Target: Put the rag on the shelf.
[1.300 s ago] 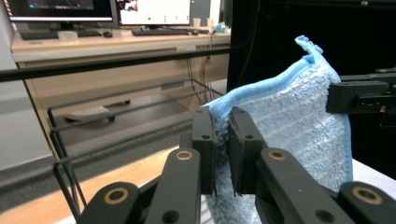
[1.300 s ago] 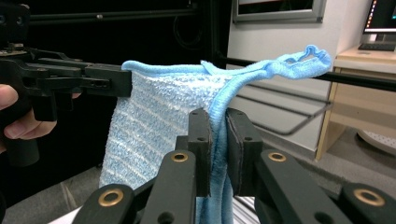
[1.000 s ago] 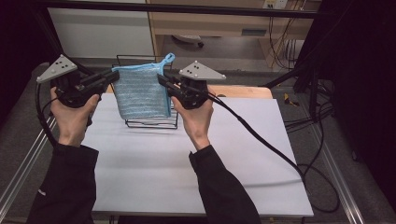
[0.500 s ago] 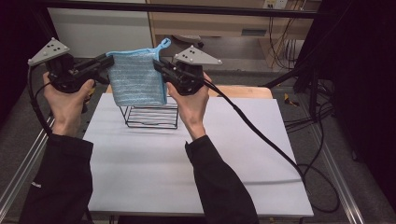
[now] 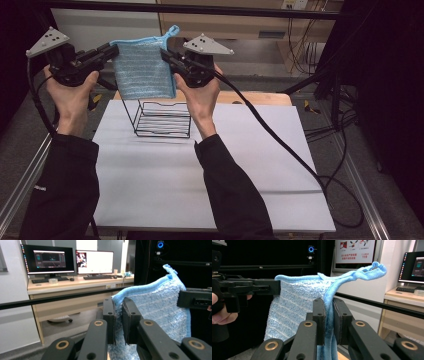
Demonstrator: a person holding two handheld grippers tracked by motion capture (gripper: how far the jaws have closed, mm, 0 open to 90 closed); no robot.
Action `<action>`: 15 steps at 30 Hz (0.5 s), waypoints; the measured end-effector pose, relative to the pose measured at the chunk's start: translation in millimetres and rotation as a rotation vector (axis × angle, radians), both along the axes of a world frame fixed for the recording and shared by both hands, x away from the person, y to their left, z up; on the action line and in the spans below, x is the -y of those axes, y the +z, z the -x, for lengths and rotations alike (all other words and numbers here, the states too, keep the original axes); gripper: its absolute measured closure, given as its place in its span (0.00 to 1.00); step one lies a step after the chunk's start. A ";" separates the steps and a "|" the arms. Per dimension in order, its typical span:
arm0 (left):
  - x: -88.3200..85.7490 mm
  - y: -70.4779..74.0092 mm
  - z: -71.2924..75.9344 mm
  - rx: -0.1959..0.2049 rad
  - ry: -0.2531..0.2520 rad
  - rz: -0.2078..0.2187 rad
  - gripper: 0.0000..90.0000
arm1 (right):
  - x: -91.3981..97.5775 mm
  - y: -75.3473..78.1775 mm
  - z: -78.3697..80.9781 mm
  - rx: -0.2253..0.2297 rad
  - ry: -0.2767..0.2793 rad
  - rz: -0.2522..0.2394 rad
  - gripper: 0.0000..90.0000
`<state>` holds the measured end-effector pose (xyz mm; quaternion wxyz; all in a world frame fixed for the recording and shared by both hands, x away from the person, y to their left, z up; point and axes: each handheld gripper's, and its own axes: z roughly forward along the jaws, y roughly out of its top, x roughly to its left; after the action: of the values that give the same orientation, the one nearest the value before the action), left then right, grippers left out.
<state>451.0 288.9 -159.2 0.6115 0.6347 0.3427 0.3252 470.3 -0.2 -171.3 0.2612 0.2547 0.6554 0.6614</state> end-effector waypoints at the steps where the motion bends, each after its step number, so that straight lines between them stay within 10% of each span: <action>1: -0.3 1.0 -2.0 0.004 0.007 0.004 0.91 | -0.7 1.1 -1.4 0.004 0.000 0.003 0.91; 15: -4.9 8.9 -22.8 0.027 0.053 0.040 0.91 | -13.1 16.0 -20.6 0.032 -0.014 0.000 0.91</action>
<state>473.8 293.9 -150.3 0.6200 0.6085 0.3576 0.3427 490.9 12.9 -155.3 0.2763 0.2487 0.6493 0.6634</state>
